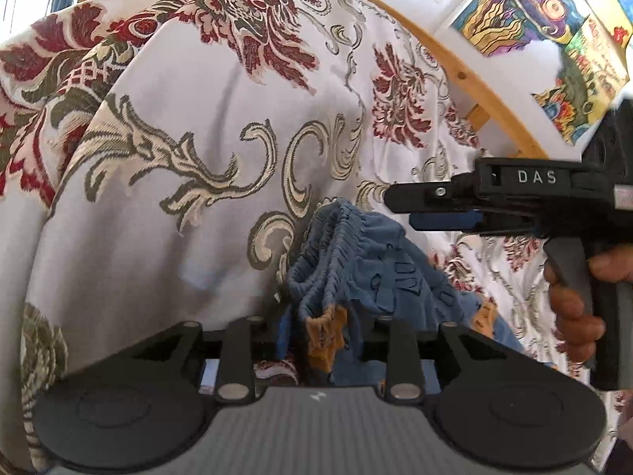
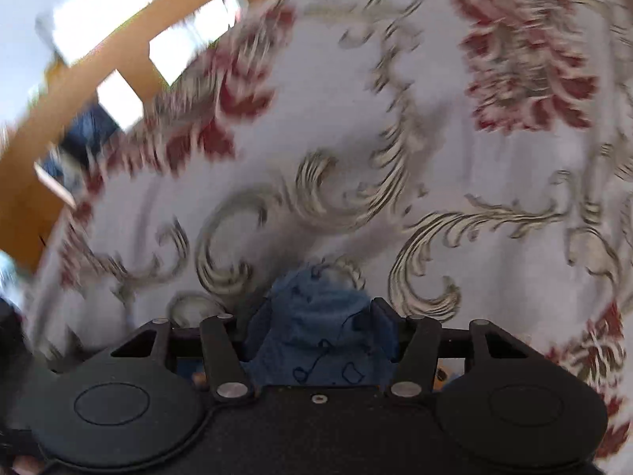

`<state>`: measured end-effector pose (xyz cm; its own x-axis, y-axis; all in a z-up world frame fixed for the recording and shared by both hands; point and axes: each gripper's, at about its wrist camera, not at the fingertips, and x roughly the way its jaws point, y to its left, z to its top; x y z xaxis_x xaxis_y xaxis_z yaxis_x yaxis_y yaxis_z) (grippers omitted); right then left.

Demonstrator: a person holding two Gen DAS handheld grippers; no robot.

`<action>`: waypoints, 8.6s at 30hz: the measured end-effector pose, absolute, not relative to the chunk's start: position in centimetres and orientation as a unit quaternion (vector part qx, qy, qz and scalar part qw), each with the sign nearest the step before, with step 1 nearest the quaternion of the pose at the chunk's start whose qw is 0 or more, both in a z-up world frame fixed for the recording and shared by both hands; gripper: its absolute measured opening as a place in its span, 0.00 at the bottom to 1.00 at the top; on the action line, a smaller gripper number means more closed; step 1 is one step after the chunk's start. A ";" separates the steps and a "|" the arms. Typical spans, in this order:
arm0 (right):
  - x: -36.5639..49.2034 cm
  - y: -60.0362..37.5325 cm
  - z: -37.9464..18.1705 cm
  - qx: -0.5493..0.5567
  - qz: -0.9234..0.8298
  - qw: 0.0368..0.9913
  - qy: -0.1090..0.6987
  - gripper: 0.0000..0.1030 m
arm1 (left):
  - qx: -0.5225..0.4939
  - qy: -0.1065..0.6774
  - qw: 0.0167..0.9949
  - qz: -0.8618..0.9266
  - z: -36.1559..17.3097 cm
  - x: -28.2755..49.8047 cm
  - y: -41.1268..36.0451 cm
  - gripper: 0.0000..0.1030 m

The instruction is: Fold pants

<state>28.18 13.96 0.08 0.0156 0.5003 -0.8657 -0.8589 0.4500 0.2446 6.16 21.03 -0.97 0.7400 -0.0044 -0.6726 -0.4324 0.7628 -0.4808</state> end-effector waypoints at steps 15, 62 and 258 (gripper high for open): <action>26.8 5.8 2.9 -0.084 0.444 0.800 0.395 0.51 | -0.320 0.340 0.875 0.124 -1.7 6.5 20.9 0.25; 15.2 -18.8 -0.2 0.033 0.265 0.908 0.324 0.46 | -0.085 0.226 0.970 0.014 9.3 6.6 7.4 0.14; 17.6 -32.7 -1.8 0.223 0.265 0.857 0.382 0.99 | 0.050 0.451 0.891 0.001 2.7 15.6 2.3 1.00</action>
<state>17.62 -32.73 -1.84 0.5668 0.6249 -0.5369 -0.2837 0.7599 0.5848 15.57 2.27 2.69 0.5929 0.0458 -0.8040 0.0440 0.9951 0.0891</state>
